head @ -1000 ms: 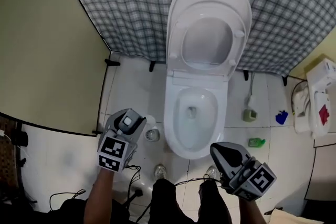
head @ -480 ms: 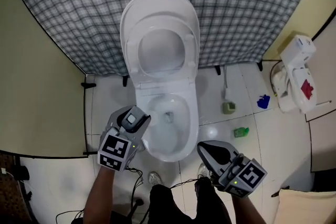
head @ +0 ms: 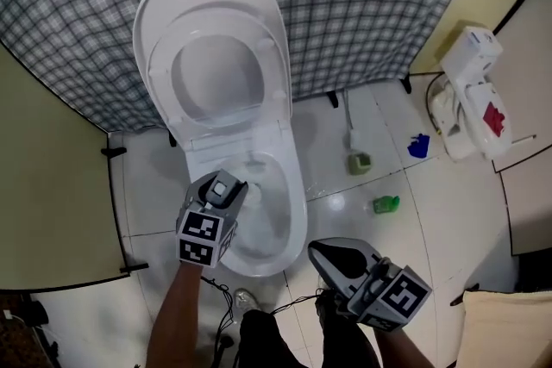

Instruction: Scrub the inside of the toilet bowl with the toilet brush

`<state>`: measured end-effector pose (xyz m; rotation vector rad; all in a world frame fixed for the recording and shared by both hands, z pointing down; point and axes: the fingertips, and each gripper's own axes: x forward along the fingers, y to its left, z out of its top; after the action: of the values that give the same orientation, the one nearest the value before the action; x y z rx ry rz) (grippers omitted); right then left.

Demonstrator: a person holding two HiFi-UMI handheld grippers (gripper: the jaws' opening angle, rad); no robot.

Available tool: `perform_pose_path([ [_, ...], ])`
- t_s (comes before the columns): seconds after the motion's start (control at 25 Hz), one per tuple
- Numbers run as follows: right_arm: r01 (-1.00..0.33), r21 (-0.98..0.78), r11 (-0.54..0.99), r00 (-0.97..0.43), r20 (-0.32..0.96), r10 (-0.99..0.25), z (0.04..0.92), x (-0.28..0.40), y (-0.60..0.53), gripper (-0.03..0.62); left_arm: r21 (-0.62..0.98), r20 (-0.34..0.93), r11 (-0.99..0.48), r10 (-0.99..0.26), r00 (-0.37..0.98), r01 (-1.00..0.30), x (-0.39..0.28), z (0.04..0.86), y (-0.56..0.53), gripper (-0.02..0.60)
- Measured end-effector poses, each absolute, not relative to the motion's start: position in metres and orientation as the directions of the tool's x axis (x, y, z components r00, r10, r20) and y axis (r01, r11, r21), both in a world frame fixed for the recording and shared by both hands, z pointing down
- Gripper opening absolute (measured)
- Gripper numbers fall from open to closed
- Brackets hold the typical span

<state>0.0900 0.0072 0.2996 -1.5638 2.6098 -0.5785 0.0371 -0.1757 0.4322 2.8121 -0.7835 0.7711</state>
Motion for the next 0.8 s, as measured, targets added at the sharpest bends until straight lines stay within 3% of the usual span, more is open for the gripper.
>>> perform_pose_path([
  [0.36, -0.861, -0.352, 0.367, -0.446, 0.176, -0.877, 0.370, 0.108, -0.015, 0.000, -0.041, 0.476, -0.871, -0.448, 0.757, -0.489, 0.087, 0.515, -0.225, 0.216],
  [0.8, -0.871, -0.357, 0.339, -0.424, 0.195, -0.885, 0.373, 0.129, -0.024, 0.000, -0.061, 0.416, -0.845, -0.505, 0.756, -0.531, 0.107, 0.526, -0.251, 0.215],
])
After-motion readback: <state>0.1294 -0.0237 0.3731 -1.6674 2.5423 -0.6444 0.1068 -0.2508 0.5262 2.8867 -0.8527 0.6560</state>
